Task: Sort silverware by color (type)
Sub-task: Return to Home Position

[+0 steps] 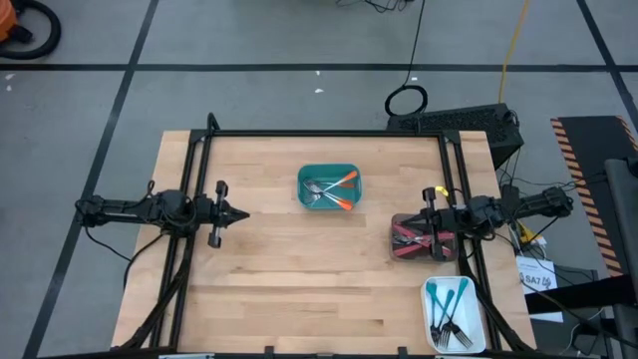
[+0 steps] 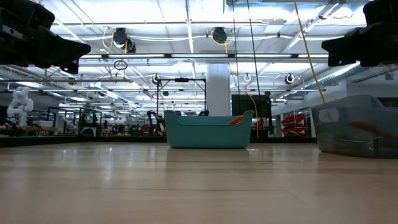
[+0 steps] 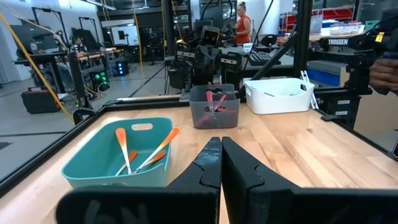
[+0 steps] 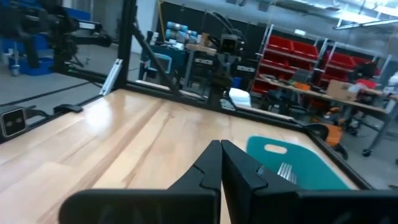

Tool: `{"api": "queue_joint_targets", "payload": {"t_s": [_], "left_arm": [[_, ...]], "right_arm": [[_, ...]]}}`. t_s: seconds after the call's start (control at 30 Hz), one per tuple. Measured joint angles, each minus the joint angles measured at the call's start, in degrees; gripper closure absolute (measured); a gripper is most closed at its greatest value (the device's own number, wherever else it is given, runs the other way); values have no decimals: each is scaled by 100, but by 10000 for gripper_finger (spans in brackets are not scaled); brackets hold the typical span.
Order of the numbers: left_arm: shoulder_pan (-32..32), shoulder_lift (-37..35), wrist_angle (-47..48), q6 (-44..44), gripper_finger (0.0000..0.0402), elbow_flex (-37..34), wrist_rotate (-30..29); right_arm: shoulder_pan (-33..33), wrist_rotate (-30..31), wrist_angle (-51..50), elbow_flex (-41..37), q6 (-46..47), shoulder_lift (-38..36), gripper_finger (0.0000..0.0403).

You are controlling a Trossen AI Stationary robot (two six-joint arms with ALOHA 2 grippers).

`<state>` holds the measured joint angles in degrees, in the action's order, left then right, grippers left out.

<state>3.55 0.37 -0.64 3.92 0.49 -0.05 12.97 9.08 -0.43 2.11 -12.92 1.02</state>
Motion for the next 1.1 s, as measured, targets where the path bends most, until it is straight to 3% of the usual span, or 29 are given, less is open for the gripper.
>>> {"api": "queue_joint_targets", "payload": {"t_s": [0.33,1.1], "left_arm": [[0,-1,0,2,399,0,-2],[0,1,-1,-9,398,0,-2]], "right_arm": [[-323,-356,-82,0,36,7,403],[-325,-319,322,-2,23,198,403]]}}
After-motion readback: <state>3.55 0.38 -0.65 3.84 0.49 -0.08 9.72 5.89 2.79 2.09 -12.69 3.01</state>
